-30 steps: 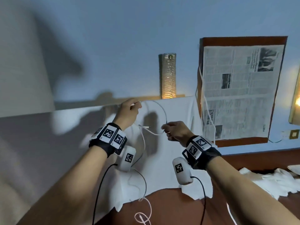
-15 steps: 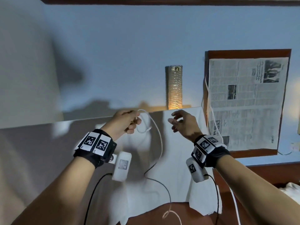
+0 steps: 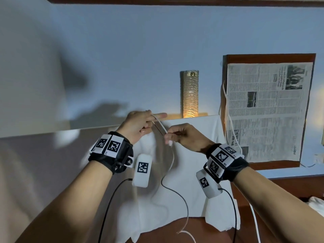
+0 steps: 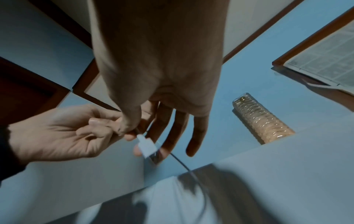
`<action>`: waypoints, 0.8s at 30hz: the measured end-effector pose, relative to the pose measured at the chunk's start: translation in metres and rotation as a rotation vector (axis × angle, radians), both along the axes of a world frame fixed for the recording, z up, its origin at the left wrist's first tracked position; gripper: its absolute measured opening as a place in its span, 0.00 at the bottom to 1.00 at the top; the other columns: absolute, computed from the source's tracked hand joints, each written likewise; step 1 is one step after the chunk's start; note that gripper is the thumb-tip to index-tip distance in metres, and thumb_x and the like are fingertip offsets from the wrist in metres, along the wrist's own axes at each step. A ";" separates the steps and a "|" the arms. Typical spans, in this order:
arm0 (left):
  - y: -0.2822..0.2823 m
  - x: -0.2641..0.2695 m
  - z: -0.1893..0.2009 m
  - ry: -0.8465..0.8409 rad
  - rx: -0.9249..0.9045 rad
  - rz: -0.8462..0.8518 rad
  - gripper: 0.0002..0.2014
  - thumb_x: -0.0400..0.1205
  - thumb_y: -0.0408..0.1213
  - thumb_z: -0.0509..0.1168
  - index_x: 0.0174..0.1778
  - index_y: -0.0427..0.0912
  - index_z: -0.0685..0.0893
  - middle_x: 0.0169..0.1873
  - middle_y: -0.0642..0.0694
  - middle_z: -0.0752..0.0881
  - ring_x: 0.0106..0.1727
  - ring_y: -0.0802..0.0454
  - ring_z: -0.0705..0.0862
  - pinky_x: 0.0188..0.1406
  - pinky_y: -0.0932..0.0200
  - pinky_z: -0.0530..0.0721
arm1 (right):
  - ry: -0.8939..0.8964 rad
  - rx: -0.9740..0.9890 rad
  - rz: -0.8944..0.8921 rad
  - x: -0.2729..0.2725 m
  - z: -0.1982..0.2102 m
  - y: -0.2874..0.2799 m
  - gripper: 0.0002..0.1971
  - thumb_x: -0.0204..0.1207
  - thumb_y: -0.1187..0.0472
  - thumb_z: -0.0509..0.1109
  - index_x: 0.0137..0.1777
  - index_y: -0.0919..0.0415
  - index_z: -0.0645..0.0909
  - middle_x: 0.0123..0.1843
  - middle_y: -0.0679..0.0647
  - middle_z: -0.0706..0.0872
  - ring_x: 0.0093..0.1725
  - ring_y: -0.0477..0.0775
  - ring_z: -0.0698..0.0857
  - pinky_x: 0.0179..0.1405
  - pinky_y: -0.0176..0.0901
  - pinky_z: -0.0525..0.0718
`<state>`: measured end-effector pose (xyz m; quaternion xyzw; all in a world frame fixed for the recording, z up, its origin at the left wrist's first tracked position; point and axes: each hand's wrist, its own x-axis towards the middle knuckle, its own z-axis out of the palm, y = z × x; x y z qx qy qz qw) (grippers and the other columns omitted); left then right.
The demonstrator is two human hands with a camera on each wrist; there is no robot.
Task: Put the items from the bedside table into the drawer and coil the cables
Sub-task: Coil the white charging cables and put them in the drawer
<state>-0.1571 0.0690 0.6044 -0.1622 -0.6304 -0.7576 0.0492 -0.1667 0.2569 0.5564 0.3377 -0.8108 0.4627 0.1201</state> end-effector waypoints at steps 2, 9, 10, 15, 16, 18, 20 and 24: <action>-0.005 -0.001 0.004 0.044 -0.042 0.081 0.10 0.88 0.33 0.55 0.40 0.42 0.73 0.34 0.41 0.87 0.17 0.58 0.64 0.15 0.67 0.60 | 0.035 -0.054 -0.089 -0.002 0.003 0.004 0.10 0.75 0.59 0.77 0.53 0.62 0.85 0.50 0.53 0.87 0.49 0.50 0.84 0.56 0.44 0.80; 0.004 0.012 0.011 0.274 -0.473 0.087 0.09 0.86 0.32 0.55 0.45 0.44 0.80 0.27 0.51 0.70 0.25 0.56 0.65 0.20 0.65 0.60 | -0.233 -0.016 -0.337 -0.014 -0.006 -0.024 0.25 0.79 0.58 0.71 0.71 0.68 0.70 0.45 0.53 0.82 0.47 0.53 0.83 0.50 0.43 0.81; -0.001 0.009 0.014 0.291 -0.500 0.204 0.10 0.84 0.29 0.56 0.45 0.45 0.80 0.31 0.49 0.74 0.29 0.55 0.69 0.22 0.65 0.63 | -0.283 -0.104 -0.294 -0.015 -0.008 -0.026 0.12 0.83 0.63 0.64 0.60 0.71 0.78 0.33 0.53 0.79 0.33 0.52 0.83 0.38 0.43 0.83; -0.108 -0.022 0.008 0.245 -0.604 0.838 0.15 0.80 0.26 0.56 0.52 0.41 0.86 0.56 0.41 0.87 0.59 0.42 0.83 0.55 0.55 0.77 | -0.291 -0.140 -0.251 -0.008 -0.007 0.027 0.22 0.81 0.45 0.66 0.29 0.55 0.69 0.22 0.48 0.62 0.20 0.47 0.60 0.19 0.34 0.59; -0.128 -0.025 0.002 0.222 -0.669 0.849 0.15 0.80 0.26 0.56 0.53 0.39 0.87 0.58 0.41 0.88 0.62 0.42 0.83 0.58 0.56 0.76 | -0.278 -0.137 -0.232 -0.006 -0.006 0.040 0.23 0.82 0.44 0.64 0.28 0.55 0.68 0.22 0.48 0.61 0.21 0.48 0.58 0.20 0.35 0.57; -0.145 -0.031 -0.014 0.120 -0.935 0.776 0.13 0.81 0.27 0.57 0.52 0.40 0.87 0.59 0.40 0.88 0.62 0.41 0.84 0.60 0.57 0.76 | -0.226 -0.153 -0.220 -0.005 0.000 0.052 0.23 0.84 0.45 0.62 0.28 0.54 0.67 0.21 0.47 0.61 0.22 0.48 0.58 0.21 0.35 0.55; -0.132 -0.028 -0.024 -0.014 -1.255 0.786 0.14 0.80 0.34 0.56 0.53 0.40 0.86 0.63 0.38 0.85 0.64 0.35 0.80 0.64 0.49 0.77 | -0.145 -0.132 -0.272 -0.008 0.009 0.045 0.23 0.85 0.48 0.61 0.28 0.55 0.68 0.22 0.47 0.63 0.21 0.47 0.59 0.19 0.34 0.56; -0.065 -0.012 -0.025 0.328 -1.053 0.812 0.17 0.84 0.37 0.56 0.68 0.38 0.77 0.70 0.36 0.77 0.72 0.34 0.73 0.72 0.43 0.73 | 0.090 0.120 -0.363 -0.018 0.027 0.001 0.22 0.84 0.49 0.62 0.30 0.60 0.75 0.27 0.50 0.75 0.21 0.39 0.70 0.26 0.34 0.67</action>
